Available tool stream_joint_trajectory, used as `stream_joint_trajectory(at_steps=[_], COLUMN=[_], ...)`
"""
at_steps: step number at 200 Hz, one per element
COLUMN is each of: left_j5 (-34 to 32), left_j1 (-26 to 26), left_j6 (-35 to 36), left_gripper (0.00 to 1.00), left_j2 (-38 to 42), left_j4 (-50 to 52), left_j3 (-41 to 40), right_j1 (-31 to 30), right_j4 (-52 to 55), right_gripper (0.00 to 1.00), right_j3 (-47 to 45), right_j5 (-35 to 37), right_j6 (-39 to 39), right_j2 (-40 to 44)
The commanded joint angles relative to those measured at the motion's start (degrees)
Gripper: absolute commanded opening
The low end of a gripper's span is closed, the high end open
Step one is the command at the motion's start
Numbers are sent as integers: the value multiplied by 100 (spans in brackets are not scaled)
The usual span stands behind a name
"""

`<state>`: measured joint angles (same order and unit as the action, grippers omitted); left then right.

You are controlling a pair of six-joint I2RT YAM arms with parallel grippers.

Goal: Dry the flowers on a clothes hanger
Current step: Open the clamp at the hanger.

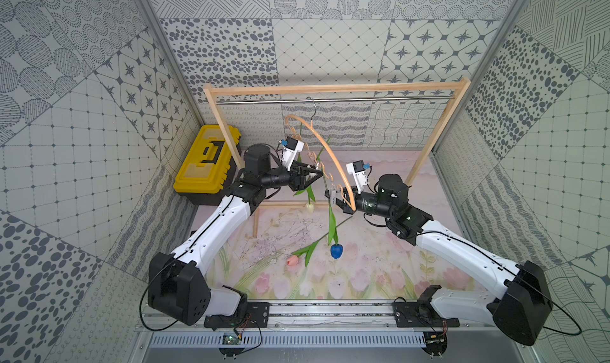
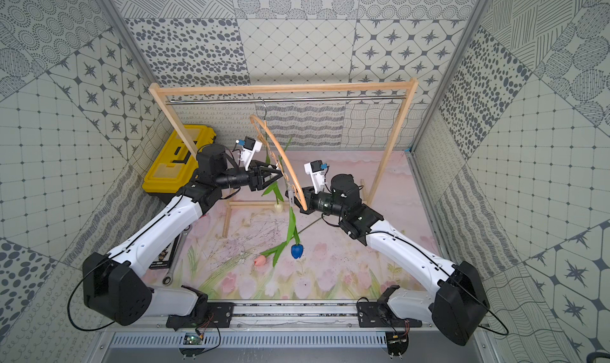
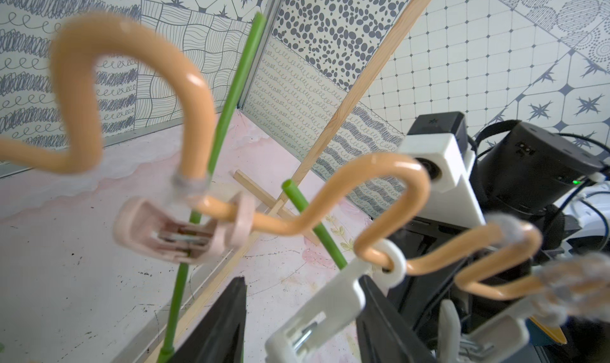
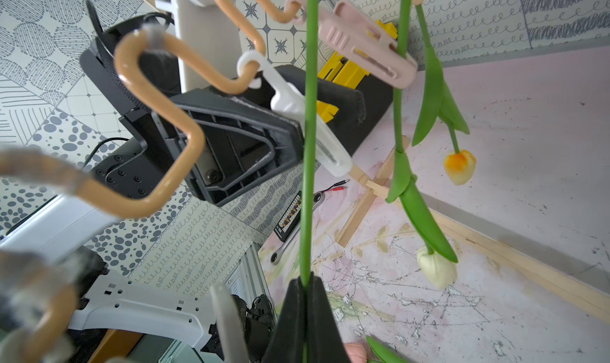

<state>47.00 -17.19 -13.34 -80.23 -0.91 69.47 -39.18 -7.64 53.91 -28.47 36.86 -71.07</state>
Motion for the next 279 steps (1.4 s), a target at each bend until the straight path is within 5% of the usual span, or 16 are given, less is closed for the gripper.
stream_joint_trajectory(at_steps=[1, 114, 159, 227, 279], left_j5=[235, 421, 572, 860, 376], left_j1=[-46, -45, -47, -76, -205], left_j6=[108, 73, -94, -2096, -3694], left_gripper=[59, 43, 29, 12, 0], left_j2=[-102, -188, -197, -323, -371], left_j4=[-161, -169, -284, -2268, -4132], left_j3=[144, 313, 313, -298, -1079], right_j1=[-28, -21, -26, -27, -158], right_j4=[-123, 8, 12, -302, -1509], right_gripper=[0, 0, 0, 0, 0], right_j3=[255, 315, 278, -133, -1034], right_j5=[-106, -89, -67, 652, 1418], right_j6=[-80, -136, -129, -61, 381], right_j2=[10, -3, 34, 389, 672])
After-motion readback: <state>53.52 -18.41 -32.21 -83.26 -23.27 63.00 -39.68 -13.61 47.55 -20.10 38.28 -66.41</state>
